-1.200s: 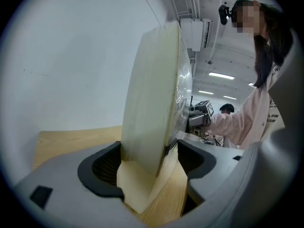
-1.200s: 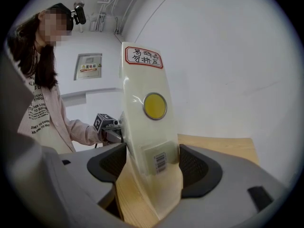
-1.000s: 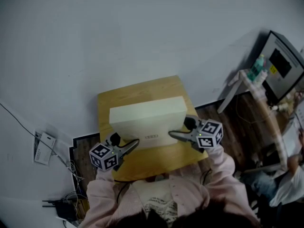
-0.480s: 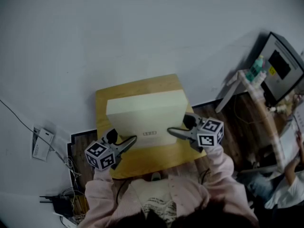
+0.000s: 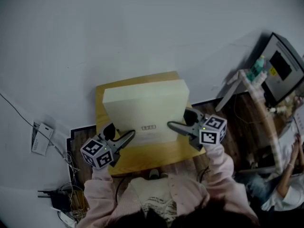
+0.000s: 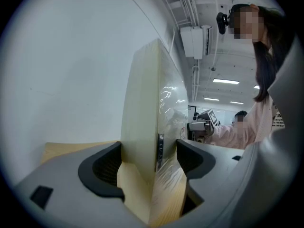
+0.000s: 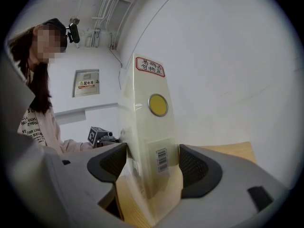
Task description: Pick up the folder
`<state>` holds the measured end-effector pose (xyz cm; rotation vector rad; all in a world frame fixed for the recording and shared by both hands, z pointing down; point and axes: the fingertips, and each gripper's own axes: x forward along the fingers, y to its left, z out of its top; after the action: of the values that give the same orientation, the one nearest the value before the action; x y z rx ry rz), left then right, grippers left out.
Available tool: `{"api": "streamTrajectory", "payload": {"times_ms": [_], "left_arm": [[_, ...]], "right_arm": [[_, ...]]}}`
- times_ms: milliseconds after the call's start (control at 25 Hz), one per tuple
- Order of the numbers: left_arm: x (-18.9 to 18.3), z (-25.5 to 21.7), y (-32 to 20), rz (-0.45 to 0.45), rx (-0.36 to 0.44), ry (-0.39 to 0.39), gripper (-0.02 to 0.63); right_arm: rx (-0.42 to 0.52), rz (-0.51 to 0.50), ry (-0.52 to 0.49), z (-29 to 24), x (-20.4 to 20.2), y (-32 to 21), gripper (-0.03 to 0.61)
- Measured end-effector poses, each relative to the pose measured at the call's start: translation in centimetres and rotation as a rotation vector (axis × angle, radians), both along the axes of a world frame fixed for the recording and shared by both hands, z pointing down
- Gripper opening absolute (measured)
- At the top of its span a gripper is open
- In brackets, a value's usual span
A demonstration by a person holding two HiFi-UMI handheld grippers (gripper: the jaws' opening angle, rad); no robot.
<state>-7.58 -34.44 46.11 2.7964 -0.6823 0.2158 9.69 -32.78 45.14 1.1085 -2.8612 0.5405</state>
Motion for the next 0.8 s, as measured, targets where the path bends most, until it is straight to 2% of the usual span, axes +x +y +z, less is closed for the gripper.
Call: {"api": "streamTrajectory", "payload": {"times_ms": [800], "left_arm": [[-0.1,-5.0,3.4,-0.089,0.075,0.04,0.357]], "right_arm": [[0.056,-0.032,-0.02,-5.2,0.0,2.5,0.354]]}}
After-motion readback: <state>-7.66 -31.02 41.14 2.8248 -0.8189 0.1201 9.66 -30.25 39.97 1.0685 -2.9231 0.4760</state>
